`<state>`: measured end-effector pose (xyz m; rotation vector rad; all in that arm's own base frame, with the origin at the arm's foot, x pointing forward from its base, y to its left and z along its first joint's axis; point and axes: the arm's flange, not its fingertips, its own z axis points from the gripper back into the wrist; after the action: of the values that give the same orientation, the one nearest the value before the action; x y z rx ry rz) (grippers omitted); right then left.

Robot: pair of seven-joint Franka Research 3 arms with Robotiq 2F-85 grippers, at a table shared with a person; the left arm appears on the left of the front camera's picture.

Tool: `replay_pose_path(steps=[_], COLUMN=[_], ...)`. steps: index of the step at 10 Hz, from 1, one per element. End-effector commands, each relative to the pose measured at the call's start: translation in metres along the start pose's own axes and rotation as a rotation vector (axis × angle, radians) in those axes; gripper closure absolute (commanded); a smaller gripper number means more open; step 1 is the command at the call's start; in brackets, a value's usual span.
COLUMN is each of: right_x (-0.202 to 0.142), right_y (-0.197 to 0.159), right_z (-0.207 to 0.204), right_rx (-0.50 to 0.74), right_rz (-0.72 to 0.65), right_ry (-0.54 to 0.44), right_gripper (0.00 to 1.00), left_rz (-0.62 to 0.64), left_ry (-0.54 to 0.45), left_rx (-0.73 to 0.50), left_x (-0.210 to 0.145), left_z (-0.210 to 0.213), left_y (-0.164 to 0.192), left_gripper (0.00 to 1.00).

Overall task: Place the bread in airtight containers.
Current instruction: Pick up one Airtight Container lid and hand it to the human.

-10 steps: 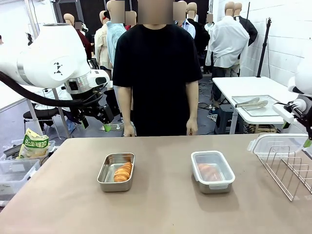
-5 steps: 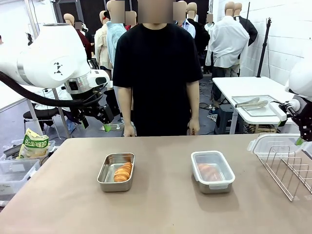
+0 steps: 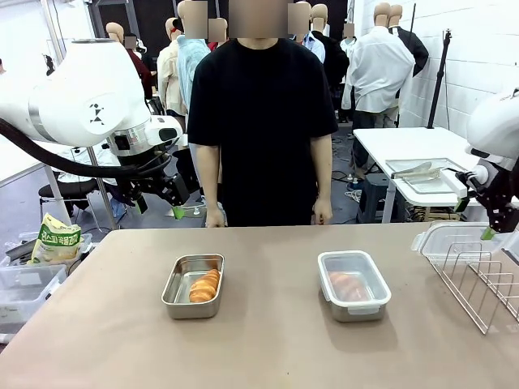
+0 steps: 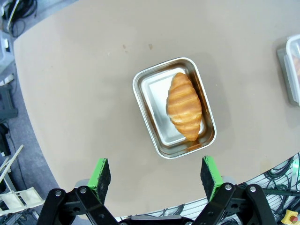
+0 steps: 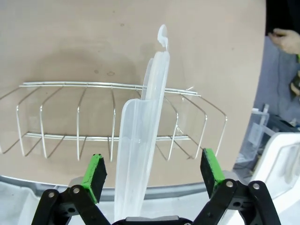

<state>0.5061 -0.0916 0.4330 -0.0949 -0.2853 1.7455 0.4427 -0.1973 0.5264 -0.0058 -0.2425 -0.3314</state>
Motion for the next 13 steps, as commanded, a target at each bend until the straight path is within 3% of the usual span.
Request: replay_pose_path(steps=[1, 9, 10, 13], right_x=[-0.006, -0.007, -0.007, -0.007], right_y=[-0.007, -0.010, -0.010, -0.011], right_z=[-0.006, -0.031, -0.032, -0.030], right_rx=[0.017, 0.082, 0.085, 0.101], right_rz=[0.007, -0.014, -0.014, -0.019], right_ry=[-0.043, -0.064, -0.063, -0.067], right_gripper=[0.00, 0.00, 0.12, 0.62], left_rz=[0.016, 0.016, 0.016, 0.016], left_ry=[0.003, 0.003, 0.003, 0.003], left_rx=[0.022, 0.022, 0.022, 0.022], left_x=[0.000, 0.000, 0.000, 0.000], left_z=[0.001, 0.001, 0.001, 0.001], left_y=[0.000, 0.000, 0.000, 0.000], left_gripper=[0.00, 0.00, 0.00, 0.00])
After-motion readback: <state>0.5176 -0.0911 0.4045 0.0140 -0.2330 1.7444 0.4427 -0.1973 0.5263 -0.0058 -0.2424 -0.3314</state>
